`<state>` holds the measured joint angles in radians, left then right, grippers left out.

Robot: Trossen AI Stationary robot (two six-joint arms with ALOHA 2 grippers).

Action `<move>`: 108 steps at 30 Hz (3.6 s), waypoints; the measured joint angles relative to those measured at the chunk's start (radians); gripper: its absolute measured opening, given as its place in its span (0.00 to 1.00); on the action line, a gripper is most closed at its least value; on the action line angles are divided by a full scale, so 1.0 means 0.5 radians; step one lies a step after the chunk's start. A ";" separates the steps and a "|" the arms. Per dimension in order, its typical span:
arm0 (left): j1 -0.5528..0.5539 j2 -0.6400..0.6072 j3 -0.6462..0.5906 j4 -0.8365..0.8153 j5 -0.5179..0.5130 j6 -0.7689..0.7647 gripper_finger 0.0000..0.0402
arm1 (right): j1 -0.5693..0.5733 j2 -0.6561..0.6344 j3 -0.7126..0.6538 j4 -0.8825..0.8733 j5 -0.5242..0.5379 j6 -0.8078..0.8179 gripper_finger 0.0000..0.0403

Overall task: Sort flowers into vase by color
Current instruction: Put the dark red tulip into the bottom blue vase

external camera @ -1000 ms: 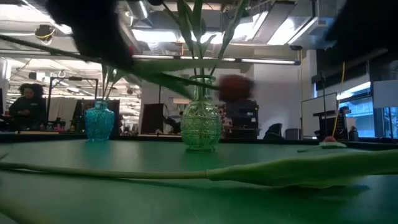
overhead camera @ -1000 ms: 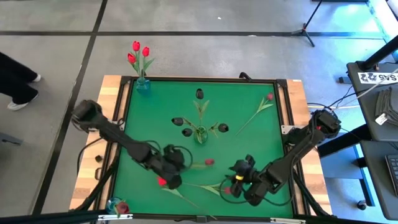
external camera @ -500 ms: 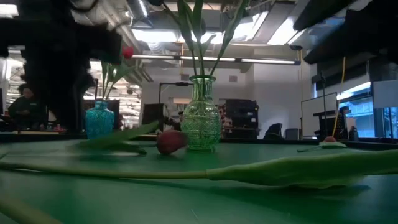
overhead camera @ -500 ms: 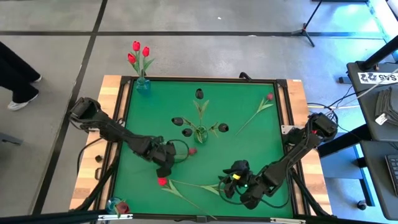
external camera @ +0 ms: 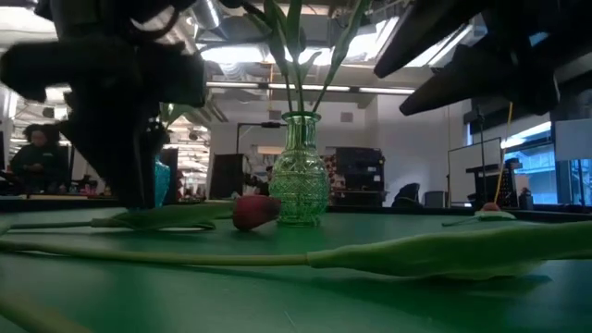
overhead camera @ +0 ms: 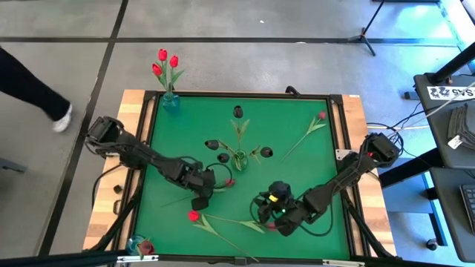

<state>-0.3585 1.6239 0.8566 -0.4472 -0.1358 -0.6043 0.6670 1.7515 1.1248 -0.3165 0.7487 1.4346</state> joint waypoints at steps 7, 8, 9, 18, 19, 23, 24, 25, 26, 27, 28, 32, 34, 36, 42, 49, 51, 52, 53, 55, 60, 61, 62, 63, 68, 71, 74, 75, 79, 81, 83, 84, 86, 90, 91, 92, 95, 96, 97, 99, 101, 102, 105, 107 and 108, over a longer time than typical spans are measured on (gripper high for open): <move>-0.011 0.176 0.009 0.134 -0.032 0.081 0.44 | 0.000 0.000 0.000 0.052 -0.035 0.001 0.47; -0.010 0.185 0.009 0.136 -0.035 0.072 0.44 | 0.000 0.000 0.000 0.055 -0.052 0.000 0.47; -0.010 0.186 0.008 0.139 -0.036 0.066 0.43 | 0.000 0.000 0.000 0.058 -0.058 0.001 0.47; -0.007 0.191 0.005 0.149 -0.123 -0.005 0.21 | 0.000 0.000 0.000 0.054 -0.050 -0.035 0.47; -0.007 0.191 0.004 0.150 -0.130 -0.050 0.17 | 0.000 0.000 0.000 0.054 -0.050 -0.048 0.47; -0.018 0.172 0.012 0.129 -0.133 -0.090 0.03 | 0.000 0.000 0.000 0.038 -0.053 -0.063 0.47; -0.029 0.155 0.020 0.093 -0.141 -0.103 0.02 | 0.000 0.000 0.000 0.036 -0.058 -0.064 0.47; -0.039 0.128 0.031 0.039 -0.139 -0.135 0.03 | 0.000 -0.001 0.000 0.031 -0.073 -0.064 0.47; -0.047 0.091 0.037 -0.032 -0.132 -0.176 0.03 | 0.000 -0.001 0.000 0.025 -0.088 -0.064 0.47; -0.059 0.041 0.048 -0.093 -0.136 -0.216 0.02 | 0.000 -0.001 0.000 0.014 -0.102 -0.065 0.47; -0.074 -0.021 0.056 -0.104 -0.140 -0.245 0.02 | 0.000 -0.001 0.000 0.006 -0.106 -0.065 0.47; -0.170 -0.315 0.066 -0.109 -0.152 -0.158 0.01 | 0.000 -0.001 0.000 -0.003 -0.106 -0.066 0.47; -0.228 -0.494 0.066 -0.121 -0.149 -0.137 0.01 | 0.000 -0.001 0.000 0.000 -0.106 -0.061 0.47; -0.276 -0.690 0.066 -0.158 -0.150 -0.133 0.01 | 0.000 -0.001 0.000 0.001 -0.106 -0.056 0.47; -0.383 -1.258 0.066 -0.155 -0.157 -0.182 0.00 | 0.000 -0.001 0.000 0.016 -0.054 -0.033 0.47; -0.625 -1.723 0.066 0.255 -0.094 -0.111 0.00 | 0.000 -0.001 0.000 0.073 0.084 0.131 0.47; -0.737 -1.797 0.067 0.377 -0.067 -0.021 0.00 | 0.000 -0.002 0.000 0.092 0.126 0.186 0.47; -0.791 -1.819 0.067 0.433 -0.067 0.036 0.00 | 0.000 -0.002 0.000 0.105 0.142 0.212 0.47; -0.846 -1.831 0.067 0.486 -0.073 0.095 0.00 | -0.001 -0.002 0.000 0.127 0.152 0.227 0.47; -0.947 -1.834 0.068 0.585 -0.081 0.211 0.00 | -0.005 -0.002 0.000 0.174 0.184 0.266 0.47; -1.146 -1.763 -0.021 1.000 -0.076 0.404 0.00 | -0.041 -0.002 0.000 0.308 0.195 0.334 0.47; -1.185 -1.747 -0.064 1.119 -0.062 0.432 0.00 | -0.045 -0.002 0.000 0.335 0.194 0.344 0.47; -1.228 -1.735 -0.112 1.233 -0.056 0.444 0.00 | -0.059 -0.002 0.000 0.362 0.195 0.354 0.47; -1.268 -1.727 -0.166 1.344 -0.053 0.451 0.00 | -0.070 -0.002 0.000 0.390 0.195 0.355 0.47; -1.429 -1.714 -0.485 1.821 -0.098 0.471 0.00 | -0.100 -0.002 0.000 0.431 0.168 0.355 0.47; -1.477 -1.714 -0.655 2.107 -0.194 0.487 0.00 | -0.123 -0.002 0.000 0.431 0.086 0.356 0.47; -1.524 -1.693 -0.786 2.330 -0.186 0.527 0.00 | -0.149 -0.002 0.000 0.431 -0.027 0.368 0.47; -1.544 -1.681 -0.819 2.381 -0.160 0.535 0.00 | -0.159 -0.002 0.000 0.432 -0.064 0.383 0.47; -1.662 -1.609 -0.851 2.447 -0.142 0.536 0.00 | -0.172 -0.002 0.000 0.452 -0.194 0.415 0.47; -1.717 -1.557 -0.851 2.437 -0.173 0.549 0.00 | -0.172 -0.002 0.000 0.452 -0.225 0.424 0.47; -1.757 -1.503 -0.851 2.444 -0.181 0.585 0.00 | -0.171 -0.002 0.000 0.457 -0.228 0.441 0.47; -1.768 -1.478 -0.851 2.443 -0.181 0.598 0.00 | -0.170 -0.002 0.000 0.473 -0.228 0.456 0.47; -1.776 -1.437 -0.851 2.437 -0.180 0.602 0.00 | -0.170 -0.002 0.000 0.511 -0.228 0.472 0.47; -1.776 -1.399 -0.851 2.439 -0.169 0.690 0.00 | -0.170 -0.002 0.000 0.541 -0.231 0.474 0.47; -1.776 -1.397 -0.851 2.438 -0.170 0.716 0.00 | -0.170 -0.002 0.000 0.541 -0.243 0.474 0.47; -1.776 -1.396 -0.851 2.441 -0.167 0.749 0.00 | -0.170 -0.002 0.000 0.542 -0.259 0.483 0.47; -1.776 -1.391 -0.851 2.442 -0.166 0.829 0.00 | -0.170 -0.002 0.000 0.553 -0.286 0.562 0.47; -1.776 -1.392 -0.851 2.442 -0.166 0.846 0.00 | -0.170 -0.002 0.000 0.565 -0.300 0.574 0.47; -1.776 -1.392 -0.851 2.443 -0.166 0.858 0.00 | -0.170 -0.002 0.000 0.584 -0.315 0.575 0.47; -1.776 -1.392 -0.851 2.440 -0.166 0.865 0.00 | -0.170 -0.002 0.000 0.615 -0.334 0.577 0.47; -1.780 -1.391 -0.851 2.440 -0.157 0.864 0.00 | -0.170 -0.002 0.000 0.631 -0.338 0.577 0.47; -1.790 -1.387 -0.851 2.441 -0.154 0.867 0.00 | -0.170 -0.002 0.000 0.632 -0.338 0.577 0.47; -1.829 -1.360 -0.851 2.441 -0.161 0.890 0.00 | -0.170 -0.002 0.000 0.633 -0.340 0.577 0.47; -1.851 -1.331 -0.851 2.450 -0.165 0.901 0.00 | -0.170 -0.002 0.000 0.637 -0.348 0.578 0.47; -1.859 -1.316 -0.851 2.458 -0.166 0.901 0.00 | -0.170 -0.002 0.000 0.639 -0.355 0.578 0.47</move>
<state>-1.2879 0.9661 0.4309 0.7819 -0.2188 -0.1535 0.5819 1.7504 1.1248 0.0029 0.5711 1.7235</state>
